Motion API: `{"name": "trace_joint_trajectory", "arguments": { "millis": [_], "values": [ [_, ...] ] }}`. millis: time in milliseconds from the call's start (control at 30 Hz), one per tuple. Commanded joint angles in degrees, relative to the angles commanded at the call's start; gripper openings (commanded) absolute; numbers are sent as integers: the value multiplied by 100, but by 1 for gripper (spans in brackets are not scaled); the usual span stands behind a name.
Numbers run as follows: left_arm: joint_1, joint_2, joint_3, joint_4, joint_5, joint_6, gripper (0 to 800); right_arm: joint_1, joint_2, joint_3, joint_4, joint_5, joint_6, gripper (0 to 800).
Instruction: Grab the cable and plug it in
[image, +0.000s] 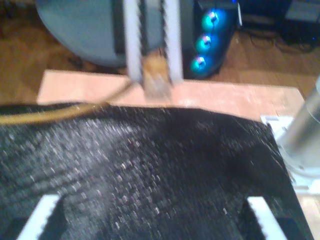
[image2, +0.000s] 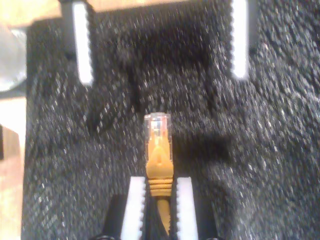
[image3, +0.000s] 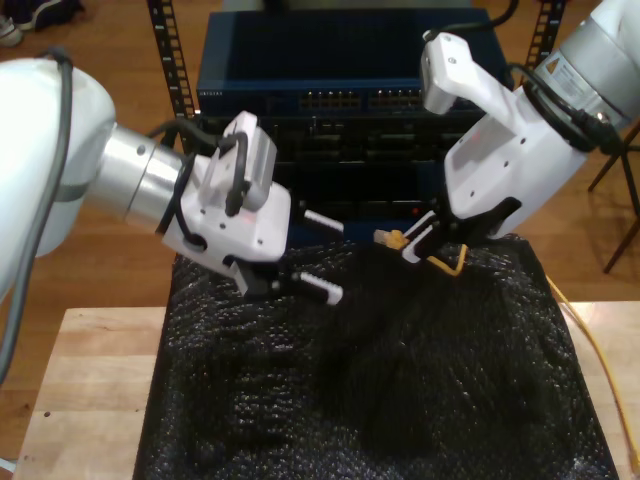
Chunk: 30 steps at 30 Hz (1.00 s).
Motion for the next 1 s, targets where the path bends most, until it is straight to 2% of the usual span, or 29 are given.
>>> {"name": "trace_joint_trajectory", "arguments": {
  "millis": [267, 367, 633, 833, 1000],
  "values": [
    [9, 0, -35, -229, 176, 53, 767, 35, 9, -9, 53, -18, 149, 7],
    [18, -9, -35, -229, 264, 53, 701, 35, 18, 35, 70, -44, 220, 7],
    [26, 0, -35, -615, 536, 0, 647, 53, 53, 18, 70, -70, 220, 7],
    [35, 0, -35, -633, 536, -35, 638, 53, 53, 26, 70, -70, 220, 7],
    [35, 18, -26, -633, 492, -44, 598, 53, 53, 18, 70, -70, 220, 7]
  ]
}}
